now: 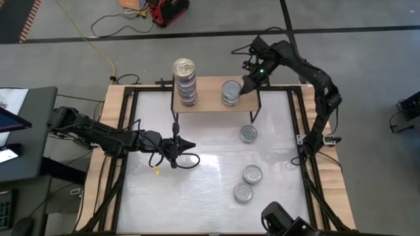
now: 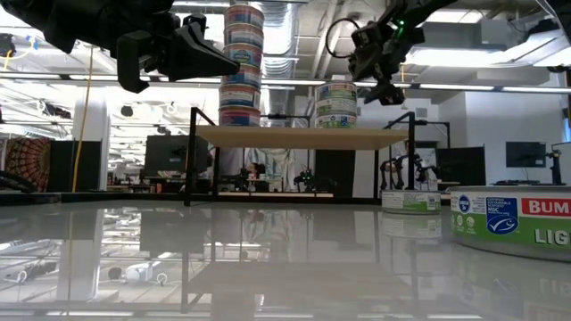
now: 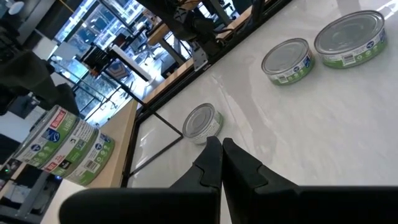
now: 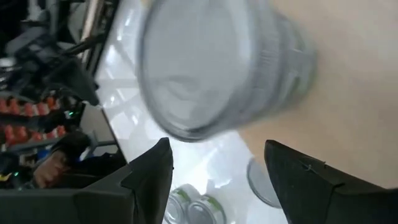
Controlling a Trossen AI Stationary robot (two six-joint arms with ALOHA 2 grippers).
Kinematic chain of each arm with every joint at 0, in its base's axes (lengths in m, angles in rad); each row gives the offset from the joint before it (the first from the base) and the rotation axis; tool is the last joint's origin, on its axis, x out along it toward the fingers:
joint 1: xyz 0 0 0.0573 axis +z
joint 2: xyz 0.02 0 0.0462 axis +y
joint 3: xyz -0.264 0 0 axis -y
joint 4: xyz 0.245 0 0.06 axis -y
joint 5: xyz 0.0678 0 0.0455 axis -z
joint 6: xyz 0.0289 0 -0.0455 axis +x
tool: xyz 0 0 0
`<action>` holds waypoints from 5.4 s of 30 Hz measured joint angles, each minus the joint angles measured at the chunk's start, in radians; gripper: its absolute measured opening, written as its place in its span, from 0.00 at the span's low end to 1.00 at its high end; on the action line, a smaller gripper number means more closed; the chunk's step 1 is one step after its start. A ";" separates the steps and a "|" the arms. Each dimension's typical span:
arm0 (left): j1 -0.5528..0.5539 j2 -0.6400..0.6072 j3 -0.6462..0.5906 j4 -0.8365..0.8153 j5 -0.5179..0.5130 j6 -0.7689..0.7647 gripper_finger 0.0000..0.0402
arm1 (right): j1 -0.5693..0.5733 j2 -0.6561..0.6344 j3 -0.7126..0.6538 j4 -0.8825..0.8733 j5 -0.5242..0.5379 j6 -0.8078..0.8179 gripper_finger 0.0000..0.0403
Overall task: Stack canned seafood by type on shelf
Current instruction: Stack the green tuna can on top of the green tuna can
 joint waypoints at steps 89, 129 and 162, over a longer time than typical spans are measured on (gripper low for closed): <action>-0.207 0.007 0.054 0.025 -0.095 -1.007 0.22 | 1.767 -0.064 -0.562 0.524 1.157 1.230 0.68; -0.191 0.008 0.054 0.021 -0.050 -0.889 0.22 | 1.345 0.138 -0.408 0.664 1.105 0.549 0.68; -0.123 0.256 0.055 0.157 0.243 -0.890 0.22 | 1.538 -0.209 -0.558 0.562 1.283 1.168 0.68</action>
